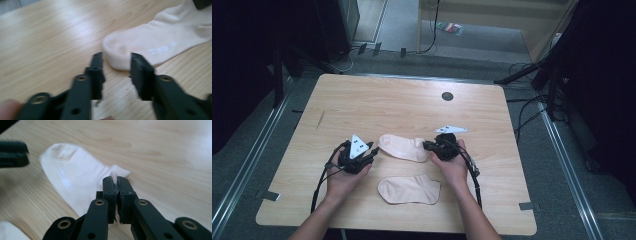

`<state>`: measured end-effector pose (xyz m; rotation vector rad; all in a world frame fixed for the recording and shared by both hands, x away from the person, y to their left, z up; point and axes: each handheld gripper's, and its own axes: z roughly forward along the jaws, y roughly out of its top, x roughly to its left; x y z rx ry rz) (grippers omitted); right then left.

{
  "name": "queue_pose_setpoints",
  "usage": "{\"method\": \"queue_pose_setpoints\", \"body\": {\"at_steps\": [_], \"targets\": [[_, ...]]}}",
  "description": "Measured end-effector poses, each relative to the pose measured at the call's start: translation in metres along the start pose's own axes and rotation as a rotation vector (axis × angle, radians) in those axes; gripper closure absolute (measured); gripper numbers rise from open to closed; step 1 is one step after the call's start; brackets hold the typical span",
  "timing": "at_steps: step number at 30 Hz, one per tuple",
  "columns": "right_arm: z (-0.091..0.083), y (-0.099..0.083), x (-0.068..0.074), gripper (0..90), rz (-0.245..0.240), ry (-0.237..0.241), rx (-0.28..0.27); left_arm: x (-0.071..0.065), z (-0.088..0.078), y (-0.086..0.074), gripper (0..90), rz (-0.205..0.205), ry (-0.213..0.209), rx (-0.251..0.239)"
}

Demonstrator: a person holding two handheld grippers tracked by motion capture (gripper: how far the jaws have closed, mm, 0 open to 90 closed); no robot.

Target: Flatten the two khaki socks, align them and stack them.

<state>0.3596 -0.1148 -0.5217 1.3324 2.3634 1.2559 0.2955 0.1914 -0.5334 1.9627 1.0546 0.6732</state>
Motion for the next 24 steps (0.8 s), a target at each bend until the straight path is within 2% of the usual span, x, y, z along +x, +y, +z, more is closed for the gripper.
{"method": "queue_pose_setpoints", "body": {"at_steps": [2, 4, 5, 7, 9, 13, 15, 17, 19, 21, 24], "targets": [[-0.001, -0.005, -0.012, 70.8, 0.003, -0.05, 0.016, 0.009, -0.001, -0.003, 56.7, -0.038, -0.022, -0.011], [-0.006, -0.008, -0.022, 55.6, 0.005, -0.097, -0.003, 0.018, -0.002, -0.005, 53.4, -0.11, -0.046, -0.027], [-0.009, -0.01, -0.026, 51.8, 0.01, -0.103, -0.018, 0.021, -0.002, -0.005, 52.5, -0.139, -0.052, -0.034], [-0.017, -0.011, -0.03, 51.2, 0.023, -0.111, -0.052, 0.024, 0.001, -0.002, 52.2, -0.198, -0.069, -0.043], [-0.022, -0.012, -0.029, 52.7, 0.028, -0.102, -0.078, 0.025, 0.006, 0.001, 52.4, -0.236, -0.092, -0.043], [-0.025, -0.012, -0.02, 54.8, -0.011, -0.09, -0.105, 0.022, 0.019, 0.011, 54.2, -0.267, -0.12, -0.029], [-0.021, -0.013, -0.015, 55.3, -0.023, -0.086, -0.095, 0.021, 0.029, 0.015, 55.1, -0.288, -0.128, -0.001], [-0.011, -0.014, -0.012, 54.0, -0.028, -0.091, -0.065, 0.019, 0.037, 0.017, 54.5, -0.292, -0.137, 0.031], [-0.004, -0.015, -0.012, 51.4, -0.022, -0.103, -0.05, 0.017, 0.046, 0.017, 54.3, -0.295, -0.138, 0.069], [0.003, -0.017, -0.013, 51.3, 0.0, -0.14, -0.045, 0.014, 0.052, 0.017, 56.3, -0.29, -0.136, 0.097], [0.009, -0.018, -0.013, 57.7, 0.024, -0.112, -0.029, 0.012, 0.055, 0.017, 62.1, -0.288, -0.121, 0.12]]}}
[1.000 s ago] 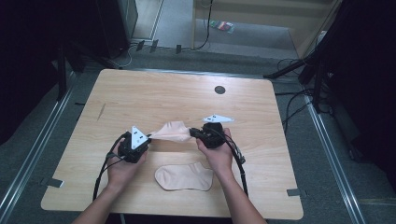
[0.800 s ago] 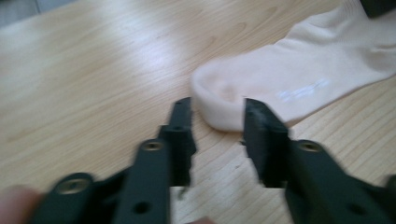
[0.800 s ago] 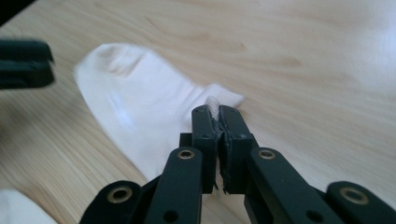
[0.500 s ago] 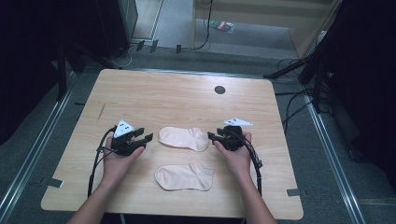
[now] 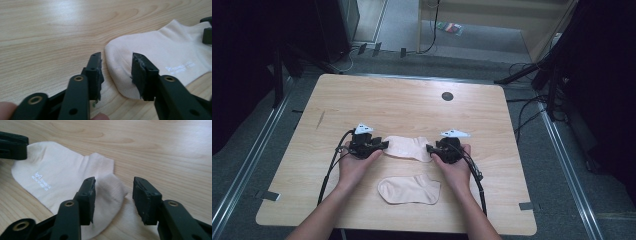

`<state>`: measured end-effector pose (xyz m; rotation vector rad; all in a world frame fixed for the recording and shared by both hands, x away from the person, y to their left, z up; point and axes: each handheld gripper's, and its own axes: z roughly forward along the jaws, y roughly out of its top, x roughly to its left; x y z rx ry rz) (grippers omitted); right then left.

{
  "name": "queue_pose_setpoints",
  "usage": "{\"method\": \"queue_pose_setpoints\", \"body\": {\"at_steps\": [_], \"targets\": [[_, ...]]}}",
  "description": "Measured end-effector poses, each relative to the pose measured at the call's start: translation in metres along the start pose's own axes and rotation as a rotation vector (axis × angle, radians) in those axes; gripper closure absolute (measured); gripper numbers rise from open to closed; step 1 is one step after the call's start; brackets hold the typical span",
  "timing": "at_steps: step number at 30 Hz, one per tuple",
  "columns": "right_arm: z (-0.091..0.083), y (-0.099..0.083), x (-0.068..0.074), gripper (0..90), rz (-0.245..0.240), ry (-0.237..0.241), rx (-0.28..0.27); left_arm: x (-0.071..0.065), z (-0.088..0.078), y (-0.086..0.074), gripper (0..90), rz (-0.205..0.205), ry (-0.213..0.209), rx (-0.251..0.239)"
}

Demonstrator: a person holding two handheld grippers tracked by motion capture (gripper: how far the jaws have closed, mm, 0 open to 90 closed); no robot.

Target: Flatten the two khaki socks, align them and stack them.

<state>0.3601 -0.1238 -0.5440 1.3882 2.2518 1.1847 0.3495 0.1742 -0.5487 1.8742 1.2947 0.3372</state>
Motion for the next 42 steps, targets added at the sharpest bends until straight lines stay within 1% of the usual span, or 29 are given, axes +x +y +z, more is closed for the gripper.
{"method": "queue_pose_setpoints", "body": {"at_steps": [2, 3, 4, 5, 6, 10, 11, 15, 17, 19, 21, 23, 25, 27, 29, 31, 34, 36, 38, 40, 42], "targets": [[0.002, 0.0, 0.003, 68.4, -0.017, 0.002, 0.008, 0.0, 0.0, 0.001, 72.4, 0.012, 0.011, 0.005], [0.003, 0.0, 0.004, 78.1, -0.021, 0.003, 0.015, -0.001, 0.0, 0.001, 81.5, 0.019, 0.011, 0.008], [0.003, 0.0, 0.005, 81.5, -0.024, 0.002, 0.017, -0.001, -0.001, 0.001, 86.1, 0.033, -0.002, 0.016], [0.002, 0.0, 0.006, 83.3, -0.034, 0.002, 0.012, -0.002, -0.002, 0.001, 88.1, 0.046, -0.012, 0.023], [0.001, 0.001, 0.007, 84.3, -0.039, 0.0, 0.004, -0.003, -0.004, 0.0, 88.6, 0.059, -0.016, 0.03], [-0.009, 0.002, 0.009, 85.3, -0.023, 0.015, -0.02, -0.006, -0.017, -0.002, 89.2, 0.069, -0.045, -0.003], [-0.013, 0.003, 0.009, 85.4, -0.025, 0.02, -0.024, -0.006, -0.021, -0.003, 89.1, 0.063, -0.051, -0.018], [-0.029, 0.004, 0.014, 85.6, -0.043, 0.033, -0.048, -0.009, -0.038, -0.006, 89.3, 0.062, -0.077, -0.062], [-0.036, 0.004, 0.016, 85.7, -0.045, 0.036, -0.059, -0.012, -0.045, -0.007, 89.3, 0.062, -0.092, -0.073], [-0.044, 0.004, 0.017, 85.8, -0.039, 0.037, -0.07, -0.014, -0.053, -0.009, 89.4, 0.065, -0.098, -0.084], [-0.05, 0.003, 0.018, 85.9, -0.028, 0.051, -0.077, -0.015, -0.06, -0.011, 89.5, 0.058, -0.111, -0.094], [-0.056, 0.001, 0.021, 85.9, -0.032, 0.059, -0.081, -0.017, -0.066, -0.014, 89.5, 0.064, -0.113, -0.102], [-0.062, -0.002, 0.026, 85.9, -0.046, 0.066, -0.078, -0.02, -0.073, -0.018, 89.5, 0.081, -0.116, -0.101], [-0.068, -0.005, 0.03, 86.0, -0.048, 0.075, -0.082, -0.022, -0.079, -0.02, 89.5, 0.074, -0.129, -0.107], [-0.074, -0.01, 0.033, 85.9, -0.058, 0.079, -0.08, -0.024, -0.084, -0.023, 89.5, 0.064, -0.156, -0.112], [-0.078, -0.013, 0.034, 85.9, -0.05, 0.087, -0.08, -0.027, -0.09, -0.026, 89.5, 0.077, -0.16, -0.115], [-0.084, -0.02, 0.037, 85.9, -0.054, 0.092, -0.079, -0.033, -0.095, -0.032, 89.5, 0.091, -0.163, -0.113], [-0.089, -0.025, 0.04, 85.9, -0.049, 0.098, -0.079, -0.038, -0.098, -0.039, 89.5, 0.108, -0.157, -0.104], [-0.093, -0.029, 0.042, 85.9, -0.046, 0.104, -0.079, -0.04, -0.099, -0.045, 89.4, 0.117, -0.164, -0.089], [-0.095, -0.032, 0.043, 85.9, -0.051, 0.104, -0.076, -0.043, -0.101, -0.049, 89.4, 0.113, -0.169, -0.082], [-0.098, -0.036, 0.045, 85.9, -0.042, 0.107, -0.067, -0.046, -0.103, -0.053, 89.4, 0.11, -0.178, -0.073]]}}
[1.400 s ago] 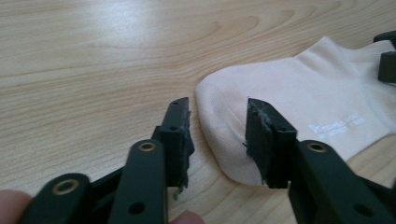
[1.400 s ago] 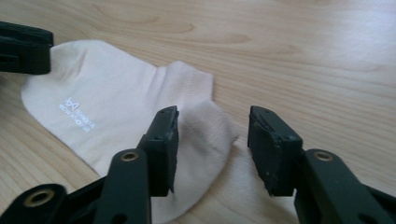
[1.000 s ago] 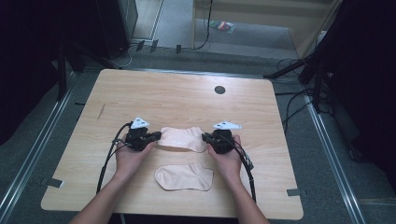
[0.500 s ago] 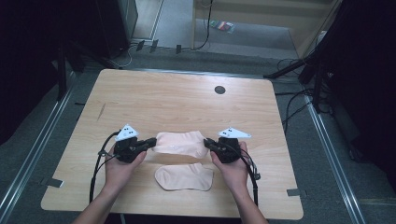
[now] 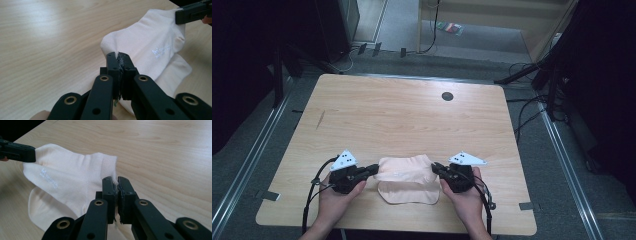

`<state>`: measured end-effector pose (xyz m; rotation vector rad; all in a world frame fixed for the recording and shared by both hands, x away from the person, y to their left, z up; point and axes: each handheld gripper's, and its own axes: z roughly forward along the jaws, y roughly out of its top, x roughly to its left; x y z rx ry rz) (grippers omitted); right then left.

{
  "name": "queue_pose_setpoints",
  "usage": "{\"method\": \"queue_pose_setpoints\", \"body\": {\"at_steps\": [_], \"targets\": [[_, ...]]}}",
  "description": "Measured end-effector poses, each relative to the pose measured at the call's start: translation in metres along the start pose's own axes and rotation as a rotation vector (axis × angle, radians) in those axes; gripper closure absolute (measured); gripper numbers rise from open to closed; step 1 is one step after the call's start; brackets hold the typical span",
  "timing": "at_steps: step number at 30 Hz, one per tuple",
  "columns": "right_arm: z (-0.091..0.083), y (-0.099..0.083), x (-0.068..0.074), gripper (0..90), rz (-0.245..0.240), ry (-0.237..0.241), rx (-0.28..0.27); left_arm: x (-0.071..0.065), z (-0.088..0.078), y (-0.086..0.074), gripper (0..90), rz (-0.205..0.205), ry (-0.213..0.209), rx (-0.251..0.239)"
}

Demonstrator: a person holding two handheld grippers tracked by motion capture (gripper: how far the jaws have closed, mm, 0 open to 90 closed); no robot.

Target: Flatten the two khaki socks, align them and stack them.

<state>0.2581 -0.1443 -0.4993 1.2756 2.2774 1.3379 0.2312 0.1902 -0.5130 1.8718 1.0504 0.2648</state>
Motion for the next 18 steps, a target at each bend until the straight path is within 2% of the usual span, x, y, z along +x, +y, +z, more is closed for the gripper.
{"method": "queue_pose_setpoints", "body": {"at_steps": [6, 15, 18], "targets": [[-0.007, -0.01, 0.004, 85.9, 0.004, 0.003, 0.018, -0.013, -0.005, -0.011, 89.4, 0.022, -0.015, 0.029], [-0.012, -0.024, 0.008, 85.8, 0.005, 0.001, 0.055, -0.026, -0.001, -0.018, 89.3, 0.079, 0.021, 0.075], [-0.013, -0.027, 0.007, 85.8, 0.012, -0.002, 0.066, -0.028, 0.002, -0.019, 89.2, 0.094, 0.018, 0.09]]}}
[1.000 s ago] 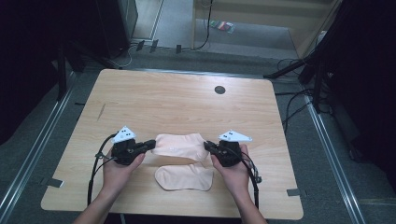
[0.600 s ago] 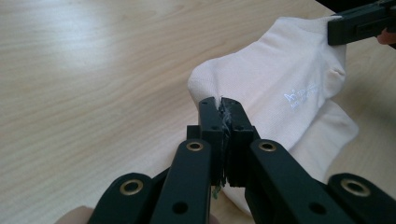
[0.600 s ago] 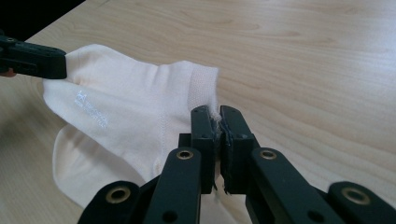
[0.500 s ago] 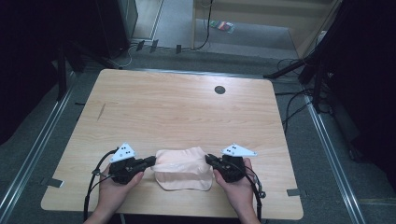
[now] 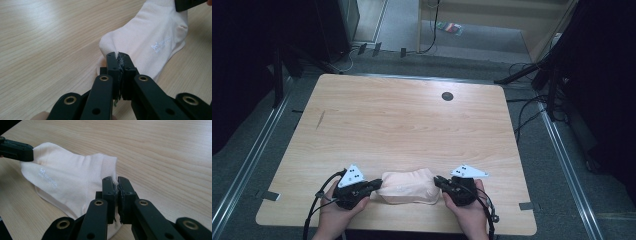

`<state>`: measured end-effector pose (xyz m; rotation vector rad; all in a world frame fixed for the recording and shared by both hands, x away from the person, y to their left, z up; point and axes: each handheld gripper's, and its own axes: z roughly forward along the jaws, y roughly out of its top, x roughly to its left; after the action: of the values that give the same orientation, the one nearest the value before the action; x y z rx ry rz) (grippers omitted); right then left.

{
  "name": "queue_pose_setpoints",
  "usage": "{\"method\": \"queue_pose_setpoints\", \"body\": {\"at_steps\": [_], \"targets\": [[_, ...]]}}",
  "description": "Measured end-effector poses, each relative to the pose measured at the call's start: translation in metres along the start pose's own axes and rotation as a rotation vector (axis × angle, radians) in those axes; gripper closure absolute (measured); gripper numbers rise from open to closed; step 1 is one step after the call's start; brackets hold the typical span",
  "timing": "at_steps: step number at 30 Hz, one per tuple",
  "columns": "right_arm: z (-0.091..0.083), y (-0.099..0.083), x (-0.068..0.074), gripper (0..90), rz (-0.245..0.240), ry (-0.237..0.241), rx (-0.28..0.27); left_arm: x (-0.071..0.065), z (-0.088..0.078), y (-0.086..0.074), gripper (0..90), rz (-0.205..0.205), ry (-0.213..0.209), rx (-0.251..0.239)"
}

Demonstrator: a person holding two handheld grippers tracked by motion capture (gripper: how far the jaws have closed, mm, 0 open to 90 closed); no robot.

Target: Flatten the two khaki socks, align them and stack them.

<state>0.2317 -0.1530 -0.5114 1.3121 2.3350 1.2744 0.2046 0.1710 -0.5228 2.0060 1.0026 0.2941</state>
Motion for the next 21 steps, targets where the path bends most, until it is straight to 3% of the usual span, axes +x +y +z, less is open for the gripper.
{"method": "queue_pose_setpoints", "body": {"at_steps": [10, 12, 13, 15, 16, 19, 21], "targets": [[0.004, -0.007, -0.003, 85.3, 0.02, 0.014, 0.052, -0.004, 0.011, -0.005, 89.1, 0.06, 0.047, 0.058], [0.009, -0.009, -0.003, 81.5, 0.009, 0.018, 0.075, -0.005, 0.014, -0.007, 88.9, 0.071, 0.051, 0.074], [0.012, -0.011, -0.003, 73.6, -0.01, 0.005, 0.072, -0.005, 0.015, -0.007, 88.6, 0.079, 0.05, 0.078], [0.015, -0.014, -0.001, 55.5, -0.027, -0.048, 0.039, -0.005, 0.014, -0.008, 81.5, 0.077, 0.064, 0.043], [0.014, -0.014, -0.002, 52.4, -0.02, -0.051, 0.021, -0.004, 0.011, -0.007, 76.5, 0.064, 0.056, 0.016], [0.005, -0.012, -0.003, 53.4, 0.002, -0.049, -0.04, 0.003, 0.002, -0.004, 64.1, 0.01, 0.039, -0.068], [-0.003, -0.014, -0.002, 64.6, 0.023, -0.03, -0.085, 0.006, -0.003, -0.003, 69.9, -0.023, 0.007, -0.115]]}}
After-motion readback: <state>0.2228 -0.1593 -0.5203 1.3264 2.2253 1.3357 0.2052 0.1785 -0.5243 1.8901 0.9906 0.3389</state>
